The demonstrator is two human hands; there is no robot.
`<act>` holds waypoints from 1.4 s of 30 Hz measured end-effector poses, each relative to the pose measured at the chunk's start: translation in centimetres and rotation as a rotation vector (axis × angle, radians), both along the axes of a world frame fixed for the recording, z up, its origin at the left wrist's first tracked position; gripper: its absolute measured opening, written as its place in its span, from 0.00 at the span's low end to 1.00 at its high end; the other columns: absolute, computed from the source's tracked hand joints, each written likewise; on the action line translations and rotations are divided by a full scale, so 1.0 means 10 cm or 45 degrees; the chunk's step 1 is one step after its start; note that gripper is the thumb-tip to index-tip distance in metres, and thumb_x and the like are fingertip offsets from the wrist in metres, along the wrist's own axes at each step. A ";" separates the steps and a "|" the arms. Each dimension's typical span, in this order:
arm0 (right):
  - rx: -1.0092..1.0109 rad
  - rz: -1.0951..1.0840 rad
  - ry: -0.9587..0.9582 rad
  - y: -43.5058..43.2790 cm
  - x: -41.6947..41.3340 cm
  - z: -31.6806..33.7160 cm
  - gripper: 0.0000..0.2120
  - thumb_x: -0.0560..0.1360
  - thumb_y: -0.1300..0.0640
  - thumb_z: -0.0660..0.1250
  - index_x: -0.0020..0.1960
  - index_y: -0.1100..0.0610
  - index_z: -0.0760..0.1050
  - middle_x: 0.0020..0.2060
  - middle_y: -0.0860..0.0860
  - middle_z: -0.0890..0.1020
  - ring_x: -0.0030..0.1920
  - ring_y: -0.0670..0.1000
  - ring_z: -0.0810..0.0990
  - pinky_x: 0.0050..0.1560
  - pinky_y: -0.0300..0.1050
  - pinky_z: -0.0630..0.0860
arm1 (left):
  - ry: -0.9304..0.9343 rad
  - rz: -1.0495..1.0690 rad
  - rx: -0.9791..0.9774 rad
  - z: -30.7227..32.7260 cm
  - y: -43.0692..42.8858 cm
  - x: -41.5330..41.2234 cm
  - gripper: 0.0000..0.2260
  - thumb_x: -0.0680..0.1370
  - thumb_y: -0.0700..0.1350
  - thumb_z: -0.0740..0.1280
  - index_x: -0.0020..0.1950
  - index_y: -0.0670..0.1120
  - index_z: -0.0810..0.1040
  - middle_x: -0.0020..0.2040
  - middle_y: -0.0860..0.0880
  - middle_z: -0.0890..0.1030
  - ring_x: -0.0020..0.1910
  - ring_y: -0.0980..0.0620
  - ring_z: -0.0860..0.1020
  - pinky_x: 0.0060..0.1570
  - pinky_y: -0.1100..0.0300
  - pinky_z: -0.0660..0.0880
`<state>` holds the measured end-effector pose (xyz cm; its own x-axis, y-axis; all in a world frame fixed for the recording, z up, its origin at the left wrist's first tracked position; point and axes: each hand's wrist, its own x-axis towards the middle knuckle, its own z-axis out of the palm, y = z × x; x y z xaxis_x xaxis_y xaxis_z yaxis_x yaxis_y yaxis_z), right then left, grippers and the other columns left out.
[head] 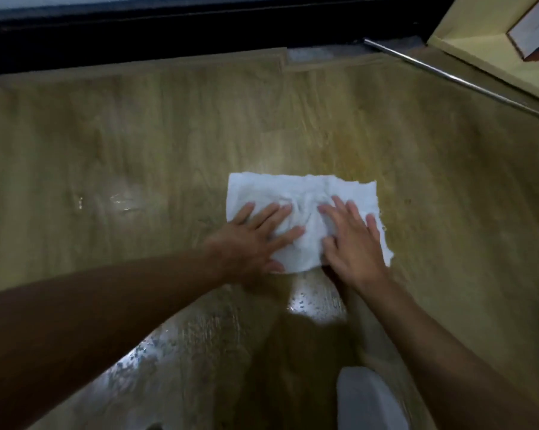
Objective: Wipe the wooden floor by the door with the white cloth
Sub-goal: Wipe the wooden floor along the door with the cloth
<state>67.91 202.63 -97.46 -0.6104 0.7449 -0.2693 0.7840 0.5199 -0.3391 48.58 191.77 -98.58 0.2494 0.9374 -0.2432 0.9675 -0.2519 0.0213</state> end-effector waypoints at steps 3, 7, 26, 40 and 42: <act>0.048 0.046 -0.029 0.00 -0.75 -0.08 0.28 0.79 0.48 0.49 0.78 0.47 0.48 0.78 0.48 0.49 0.77 0.53 0.45 0.74 0.60 0.40 | 0.079 0.308 -0.208 0.17 0.22 -0.38 0.38 0.77 0.65 0.54 0.78 0.49 0.41 0.78 0.43 0.43 0.78 0.45 0.44 0.73 0.45 0.53; 0.096 0.396 -0.039 -0.40 -1.10 -0.12 0.27 0.80 0.43 0.46 0.78 0.45 0.46 0.78 0.49 0.48 0.77 0.54 0.45 0.74 0.61 0.41 | 0.101 0.353 -0.168 0.16 -0.13 -0.91 0.38 0.77 0.62 0.46 0.76 0.36 0.44 0.76 0.33 0.53 0.75 0.34 0.54 0.67 0.40 0.64; 0.231 0.575 -0.054 -0.69 -1.30 -0.15 0.29 0.77 0.34 0.44 0.76 0.41 0.53 0.77 0.46 0.55 0.77 0.49 0.50 0.75 0.55 0.44 | 0.042 0.613 -0.049 0.04 -1.25 -0.89 0.34 0.78 0.64 0.42 0.76 0.45 0.59 0.73 0.35 0.64 0.71 0.33 0.64 0.62 0.32 0.66; 0.240 0.658 0.068 -1.22 -2.06 -0.21 0.25 0.80 0.41 0.45 0.76 0.43 0.57 0.77 0.47 0.57 0.77 0.52 0.51 0.75 0.58 0.44 | 0.278 0.735 -0.051 0.18 -1.50 -1.35 0.31 0.81 0.60 0.43 0.78 0.43 0.47 0.77 0.36 0.51 0.73 0.35 0.56 0.65 0.41 0.59; 0.243 0.694 0.047 -1.23 -1.81 -0.21 0.26 0.79 0.39 0.43 0.75 0.42 0.59 0.76 0.46 0.60 0.77 0.51 0.54 0.75 0.57 0.46 | 0.236 0.521 0.034 0.14 -1.63 -1.42 0.30 0.80 0.60 0.43 0.77 0.44 0.57 0.74 0.34 0.61 0.67 0.35 0.66 0.61 0.43 0.65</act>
